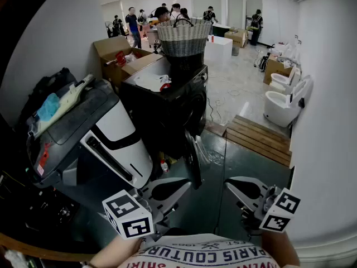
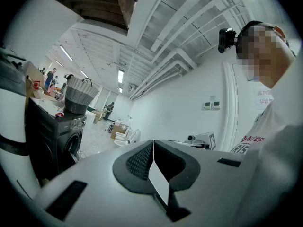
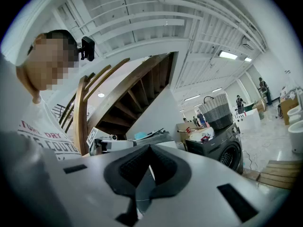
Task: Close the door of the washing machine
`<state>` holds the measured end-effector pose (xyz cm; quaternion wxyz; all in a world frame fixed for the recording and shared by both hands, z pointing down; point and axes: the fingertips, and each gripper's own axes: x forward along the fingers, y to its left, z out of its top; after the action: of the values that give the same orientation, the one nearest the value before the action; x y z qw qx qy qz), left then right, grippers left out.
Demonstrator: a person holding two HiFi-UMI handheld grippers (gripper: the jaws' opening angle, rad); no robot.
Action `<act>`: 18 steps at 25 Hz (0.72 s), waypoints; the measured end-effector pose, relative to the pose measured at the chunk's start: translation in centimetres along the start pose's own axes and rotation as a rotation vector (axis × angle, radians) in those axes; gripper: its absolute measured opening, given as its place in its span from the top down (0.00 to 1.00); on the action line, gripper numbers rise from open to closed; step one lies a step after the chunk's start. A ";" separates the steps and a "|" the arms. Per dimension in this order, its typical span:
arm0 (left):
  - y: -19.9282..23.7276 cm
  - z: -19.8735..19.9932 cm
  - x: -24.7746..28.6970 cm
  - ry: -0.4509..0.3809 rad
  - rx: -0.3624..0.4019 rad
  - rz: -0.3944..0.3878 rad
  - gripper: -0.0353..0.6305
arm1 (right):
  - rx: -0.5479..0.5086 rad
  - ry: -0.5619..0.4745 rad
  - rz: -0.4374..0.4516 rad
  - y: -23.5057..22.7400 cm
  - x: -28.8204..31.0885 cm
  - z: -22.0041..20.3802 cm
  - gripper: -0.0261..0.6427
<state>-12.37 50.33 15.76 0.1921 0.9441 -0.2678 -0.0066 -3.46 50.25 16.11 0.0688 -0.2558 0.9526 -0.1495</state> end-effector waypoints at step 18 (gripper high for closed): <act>10.7 -4.1 4.7 0.103 -0.137 0.037 0.90 | 0.173 0.099 -0.100 -10.3 4.8 -6.0 0.93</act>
<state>-13.27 41.02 23.91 0.2699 0.9227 -0.2740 0.0274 -4.07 40.80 24.86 0.0360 -0.2884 0.9244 -0.2471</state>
